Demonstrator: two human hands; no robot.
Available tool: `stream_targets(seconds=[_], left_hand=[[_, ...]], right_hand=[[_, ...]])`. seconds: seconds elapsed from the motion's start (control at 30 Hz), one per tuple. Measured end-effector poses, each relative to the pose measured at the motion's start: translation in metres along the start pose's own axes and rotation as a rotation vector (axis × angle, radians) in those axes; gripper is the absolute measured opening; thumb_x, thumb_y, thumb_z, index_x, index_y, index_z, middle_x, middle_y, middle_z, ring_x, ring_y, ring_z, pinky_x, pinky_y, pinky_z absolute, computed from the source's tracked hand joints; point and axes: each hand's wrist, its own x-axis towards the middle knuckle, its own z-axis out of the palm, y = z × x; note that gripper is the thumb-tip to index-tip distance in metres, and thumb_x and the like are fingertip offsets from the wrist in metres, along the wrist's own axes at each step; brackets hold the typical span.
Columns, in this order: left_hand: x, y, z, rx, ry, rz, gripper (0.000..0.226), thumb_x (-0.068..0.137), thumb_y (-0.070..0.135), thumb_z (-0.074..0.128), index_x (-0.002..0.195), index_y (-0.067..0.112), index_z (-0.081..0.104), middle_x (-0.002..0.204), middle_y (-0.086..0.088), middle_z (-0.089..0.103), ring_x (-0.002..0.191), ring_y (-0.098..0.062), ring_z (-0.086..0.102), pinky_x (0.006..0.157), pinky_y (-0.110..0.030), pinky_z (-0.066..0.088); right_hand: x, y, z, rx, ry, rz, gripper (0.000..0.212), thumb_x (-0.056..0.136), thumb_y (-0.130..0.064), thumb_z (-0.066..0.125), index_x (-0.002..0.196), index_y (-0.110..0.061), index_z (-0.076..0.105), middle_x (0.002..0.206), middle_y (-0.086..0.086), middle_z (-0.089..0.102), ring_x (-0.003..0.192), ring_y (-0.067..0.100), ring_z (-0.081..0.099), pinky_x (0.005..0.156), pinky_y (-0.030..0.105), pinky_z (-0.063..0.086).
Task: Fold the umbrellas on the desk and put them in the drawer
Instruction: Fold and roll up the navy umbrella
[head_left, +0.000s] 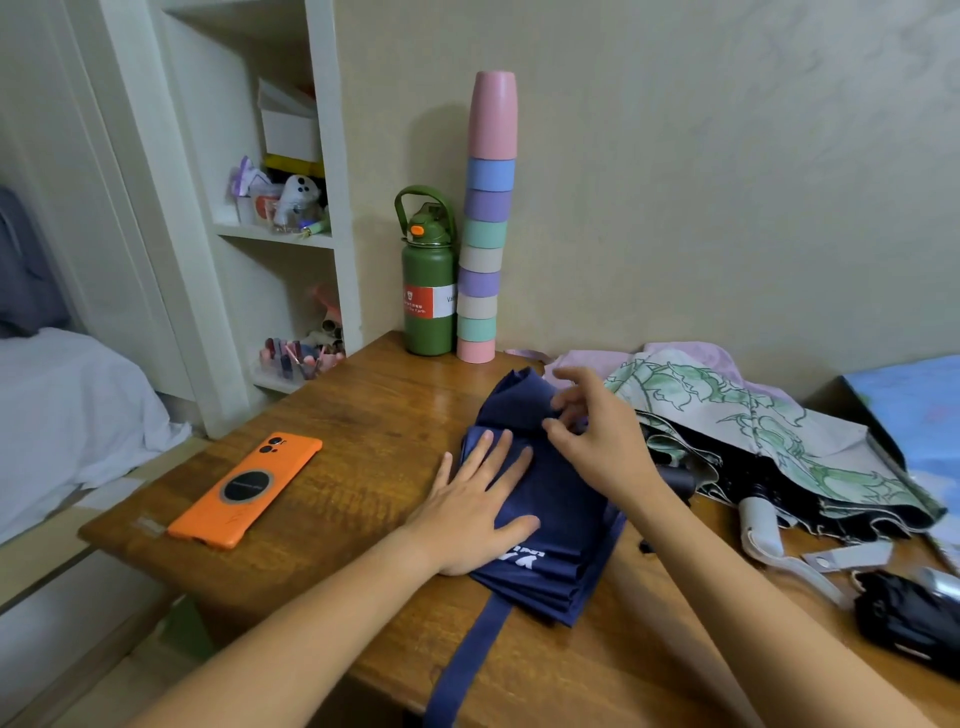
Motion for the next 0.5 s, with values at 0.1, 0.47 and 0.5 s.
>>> stream_targets(seconds=[0.1, 0.47, 0.5], left_hand=[[0.0, 0.001, -0.001, 0.006, 0.015, -0.003, 0.081, 0.1, 0.071, 0.028, 0.162, 0.038, -0.011, 0.169, 0.01, -0.022, 0.151, -0.01, -0.032, 0.126, -0.057, -0.004], [-0.001, 0.0, -0.001, -0.025, 0.034, 0.006, 0.08, 0.1, 0.069, 0.033, 0.163, 0.037, -0.005, 0.171, 0.011, -0.016, 0.153, -0.007, -0.027, 0.127, -0.055, -0.004], [-0.001, 0.001, -0.002, -0.031, 0.043, 0.007, 0.08, 0.1, 0.068, 0.035, 0.163, 0.036, -0.001, 0.171, 0.012, -0.011, 0.154, -0.008, -0.024, 0.127, -0.055, -0.004]], right_hand=[[-0.005, -0.015, 0.001, 0.296, -0.014, 0.326, 0.075, 0.087, -0.027, 0.077, 0.147, -0.023, 0.033, 0.115, -0.001, 0.059, 0.078, 0.016, 0.07, 0.079, 0.029, 0.057], [-0.021, -0.011, -0.001, 0.596, -0.225, 0.446, 0.047, 0.091, -0.006, 0.074, 0.131, -0.019, 0.056, 0.072, -0.005, 0.058, 0.052, 0.011, 0.046, 0.051, 0.024, 0.04], [-0.024, -0.011, -0.001, 0.558, -0.234, 0.431, 0.049, 0.09, -0.007, 0.075, 0.132, -0.019, 0.054, 0.069, -0.006, 0.057, 0.051, 0.01, 0.047, 0.052, 0.024, 0.041]])
